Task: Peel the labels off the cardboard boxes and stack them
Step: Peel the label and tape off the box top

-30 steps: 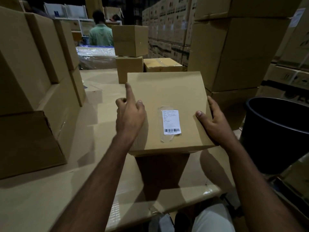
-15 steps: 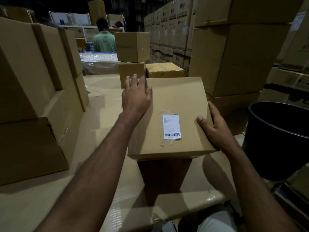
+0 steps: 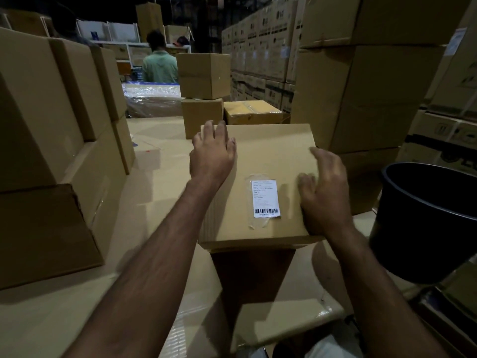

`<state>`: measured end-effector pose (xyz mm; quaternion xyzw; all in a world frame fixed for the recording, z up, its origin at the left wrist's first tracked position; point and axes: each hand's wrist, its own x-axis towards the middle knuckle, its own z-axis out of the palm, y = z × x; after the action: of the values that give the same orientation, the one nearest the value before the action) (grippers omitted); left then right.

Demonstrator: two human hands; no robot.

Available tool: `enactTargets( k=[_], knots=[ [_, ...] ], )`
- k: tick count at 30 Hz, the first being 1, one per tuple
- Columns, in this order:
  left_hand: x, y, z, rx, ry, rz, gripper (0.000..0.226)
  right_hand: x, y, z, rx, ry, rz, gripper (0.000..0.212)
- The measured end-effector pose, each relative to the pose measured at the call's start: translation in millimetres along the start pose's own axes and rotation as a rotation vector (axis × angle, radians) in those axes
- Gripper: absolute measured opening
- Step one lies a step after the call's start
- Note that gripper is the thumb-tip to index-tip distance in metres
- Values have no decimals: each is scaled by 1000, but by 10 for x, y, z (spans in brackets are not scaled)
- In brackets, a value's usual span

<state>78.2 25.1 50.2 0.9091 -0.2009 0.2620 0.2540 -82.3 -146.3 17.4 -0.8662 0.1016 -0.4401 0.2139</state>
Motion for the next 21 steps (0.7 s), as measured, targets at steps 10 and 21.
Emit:
enactTargets(
  k=[10,21],
  knots=[
    [40,-46,44,15,-5,-6,53,186,-404,453,-16,-334,-227,43],
    [45,-59,89,45,31,2,54,171,-345,498,-107,-375,-283,41]
  ],
)
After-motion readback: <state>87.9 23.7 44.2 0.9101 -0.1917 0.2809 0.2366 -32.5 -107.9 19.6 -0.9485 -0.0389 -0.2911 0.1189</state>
